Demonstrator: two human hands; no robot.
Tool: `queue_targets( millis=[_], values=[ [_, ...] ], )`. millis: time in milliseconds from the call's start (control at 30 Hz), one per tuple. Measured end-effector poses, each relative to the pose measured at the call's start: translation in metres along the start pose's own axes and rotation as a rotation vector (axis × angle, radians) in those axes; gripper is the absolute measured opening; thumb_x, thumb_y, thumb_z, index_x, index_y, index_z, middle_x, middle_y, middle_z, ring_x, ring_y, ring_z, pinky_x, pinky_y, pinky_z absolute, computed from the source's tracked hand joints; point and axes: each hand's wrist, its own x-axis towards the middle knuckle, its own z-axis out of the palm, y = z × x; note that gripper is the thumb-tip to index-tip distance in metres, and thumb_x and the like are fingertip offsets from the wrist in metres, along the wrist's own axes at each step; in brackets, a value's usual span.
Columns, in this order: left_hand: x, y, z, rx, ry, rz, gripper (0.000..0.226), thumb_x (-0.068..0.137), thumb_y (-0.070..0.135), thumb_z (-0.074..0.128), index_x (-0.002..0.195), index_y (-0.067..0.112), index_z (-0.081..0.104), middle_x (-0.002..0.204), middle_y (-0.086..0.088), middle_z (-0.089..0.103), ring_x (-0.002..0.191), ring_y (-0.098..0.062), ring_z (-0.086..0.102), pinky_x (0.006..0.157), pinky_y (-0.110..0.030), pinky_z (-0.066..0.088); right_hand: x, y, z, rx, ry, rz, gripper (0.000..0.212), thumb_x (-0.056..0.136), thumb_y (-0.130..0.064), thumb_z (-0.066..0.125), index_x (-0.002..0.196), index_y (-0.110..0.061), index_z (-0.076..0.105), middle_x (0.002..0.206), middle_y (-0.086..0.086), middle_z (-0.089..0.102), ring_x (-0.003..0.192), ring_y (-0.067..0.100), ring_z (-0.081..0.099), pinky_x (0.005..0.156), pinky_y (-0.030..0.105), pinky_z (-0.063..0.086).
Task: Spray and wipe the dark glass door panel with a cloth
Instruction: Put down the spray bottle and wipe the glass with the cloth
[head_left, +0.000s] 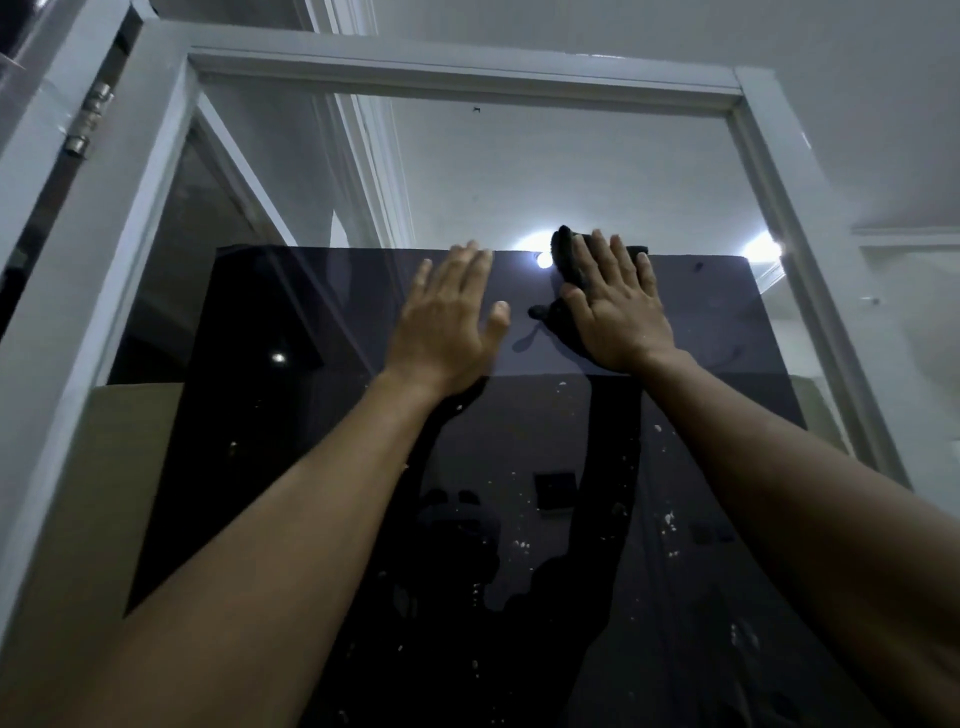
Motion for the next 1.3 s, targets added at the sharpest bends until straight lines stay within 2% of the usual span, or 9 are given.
queue_targets(
  millis=[100,233,367,433,600,867,1000,1167,1300],
  values=[
    [0.013,0.041,0.023,-0.027,-0.008,-0.008,0.069,0.098,0.043,0.020,0.159,0.012,0.026,0.167,-0.009,0.024,0.156,-0.022,0.016,0.127,-0.045,0.005,0.000,0.002,0.000,0.005,-0.002,-0.019,0.064,0.109,-0.043,0.023,0.164,-0.025,-0.003,0.172,0.000,-0.010,0.157,0.017,-0.015,0.126,0.040,-0.014],
    [0.013,0.069,0.051,-0.040,-0.014,-0.135,0.058,0.107,0.037,0.028,0.159,0.013,0.023,0.169,-0.008,0.018,0.157,-0.022,0.009,0.127,-0.044,0.000,-0.003,0.008,0.000,-0.004,-0.015,-0.072,0.063,0.109,-0.042,0.022,0.163,-0.023,-0.003,0.172,0.002,-0.011,0.157,0.018,-0.016,0.126,0.041,-0.013],
    [0.004,0.064,0.058,0.056,-0.007,-0.119,0.078,0.098,0.055,0.002,0.160,0.014,0.023,0.169,-0.007,0.017,0.158,-0.022,0.008,0.126,-0.043,-0.003,-0.005,0.021,-0.002,-0.006,-0.008,-0.130,0.062,0.109,-0.042,0.023,0.164,-0.024,0.000,0.172,0.002,-0.008,0.158,0.018,-0.013,0.127,0.043,-0.010],
    [0.004,0.062,0.058,0.067,0.008,-0.115,0.082,0.095,0.057,-0.001,0.160,0.014,0.025,0.169,-0.007,0.019,0.157,-0.022,0.010,0.127,-0.043,0.000,-0.006,0.036,-0.003,-0.007,-0.004,-0.136,0.062,0.108,-0.044,0.021,0.164,-0.025,0.001,0.172,0.002,-0.006,0.158,0.018,-0.012,0.128,0.042,-0.009],
    [0.004,0.064,0.059,0.065,0.020,-0.125,0.081,0.094,0.056,0.004,0.159,0.014,0.028,0.168,-0.006,0.021,0.157,-0.021,0.011,0.127,-0.044,0.001,-0.015,0.097,-0.010,-0.009,-0.008,-0.073,0.076,0.093,-0.054,0.005,0.164,-0.029,0.000,0.172,-0.001,-0.006,0.158,0.016,-0.011,0.128,0.039,-0.010],
    [0.004,0.062,0.061,0.103,0.017,-0.122,0.079,0.095,0.057,0.009,0.159,0.014,0.028,0.168,-0.006,0.021,0.157,-0.021,0.011,0.128,-0.045,0.004,-0.034,0.191,-0.026,0.021,-0.052,0.110,0.076,0.094,-0.053,0.013,0.164,-0.028,-0.002,0.172,0.001,-0.009,0.157,0.015,-0.012,0.125,0.034,-0.012],
    [0.004,0.062,0.060,0.111,0.018,-0.118,0.080,0.095,0.057,0.009,0.159,0.013,0.028,0.168,-0.007,0.021,0.157,-0.022,0.011,0.128,-0.046,0.004,-0.037,0.199,-0.028,0.020,-0.055,0.093,0.075,0.096,-0.055,0.015,0.163,-0.027,-0.002,0.172,0.002,-0.009,0.157,0.016,-0.013,0.125,0.033,-0.013],
    [0.004,0.064,0.060,0.131,0.015,-0.104,0.079,0.096,0.057,0.009,0.159,0.012,0.027,0.168,-0.009,0.021,0.157,-0.024,0.011,0.128,-0.048,0.003,-0.039,0.197,-0.029,-0.030,-0.014,0.085,0.070,0.106,-0.060,0.018,0.164,-0.026,-0.001,0.172,0.009,-0.008,0.158,0.022,-0.011,0.127,0.040,-0.009],
    [0.002,0.069,0.057,0.214,0.073,-0.085,0.072,0.097,0.048,0.019,0.155,0.007,0.034,0.163,-0.016,0.030,0.155,-0.032,0.020,0.126,-0.052,0.005,-0.038,0.186,-0.033,-0.154,0.017,0.128,0.067,0.108,-0.052,0.026,0.164,-0.020,0.010,0.169,0.016,0.010,0.157,0.032,0.005,0.125,0.047,0.008]
  ],
)
